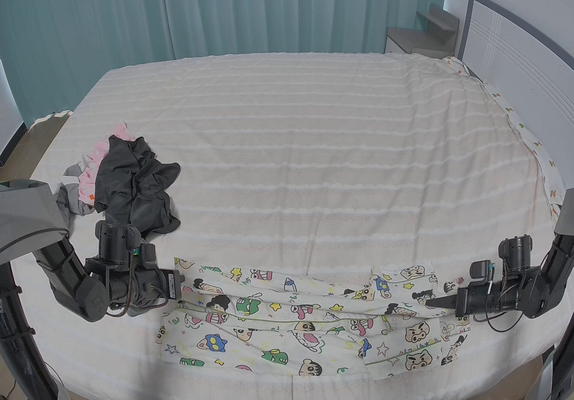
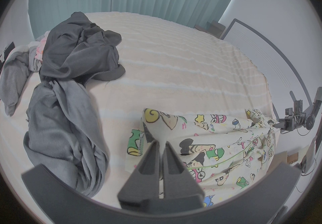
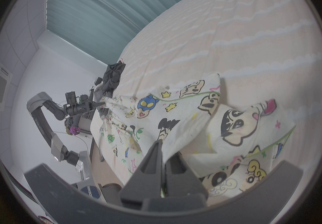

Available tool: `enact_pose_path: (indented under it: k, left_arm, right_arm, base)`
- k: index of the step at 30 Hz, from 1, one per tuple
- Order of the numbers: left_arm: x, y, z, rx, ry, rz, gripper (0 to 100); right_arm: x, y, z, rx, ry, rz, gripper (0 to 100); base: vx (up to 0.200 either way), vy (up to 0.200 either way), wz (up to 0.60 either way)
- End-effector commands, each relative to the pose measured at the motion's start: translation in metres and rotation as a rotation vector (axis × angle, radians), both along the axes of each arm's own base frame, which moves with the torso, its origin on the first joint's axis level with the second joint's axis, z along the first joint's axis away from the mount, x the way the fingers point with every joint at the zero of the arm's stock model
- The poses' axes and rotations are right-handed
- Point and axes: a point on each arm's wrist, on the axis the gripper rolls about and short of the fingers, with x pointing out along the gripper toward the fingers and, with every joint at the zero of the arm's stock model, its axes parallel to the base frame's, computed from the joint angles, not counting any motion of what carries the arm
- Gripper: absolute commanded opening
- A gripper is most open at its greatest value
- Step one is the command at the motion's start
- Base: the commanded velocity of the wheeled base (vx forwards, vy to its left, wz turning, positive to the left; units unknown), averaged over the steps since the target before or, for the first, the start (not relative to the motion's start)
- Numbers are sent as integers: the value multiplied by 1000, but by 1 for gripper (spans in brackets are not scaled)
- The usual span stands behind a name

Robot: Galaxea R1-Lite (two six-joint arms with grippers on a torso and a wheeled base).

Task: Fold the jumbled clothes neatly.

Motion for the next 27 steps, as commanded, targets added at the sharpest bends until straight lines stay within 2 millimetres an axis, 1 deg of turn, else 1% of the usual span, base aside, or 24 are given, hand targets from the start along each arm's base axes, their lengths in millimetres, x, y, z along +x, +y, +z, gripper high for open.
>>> enact_pose_path:
  k: [1, 8, 27]
  left_arm:
    - [-8, 1, -20, 8, 56, 1, 0]
    - [-16, 2, -32, 9, 81, -2, 0]
    - [-29, 3, -37, -18, 134, -29, 0]
  right_arm:
    - [-9, -1, -12, -12, 52, 12, 0]
    - [-15, -3, -18, -19, 80, 16, 0]
    - [-27, -3, -26, -37, 114, 45, 0]
  base:
    - [0, 0, 0]
    - [0, 0, 0]
    - [0, 0, 0]
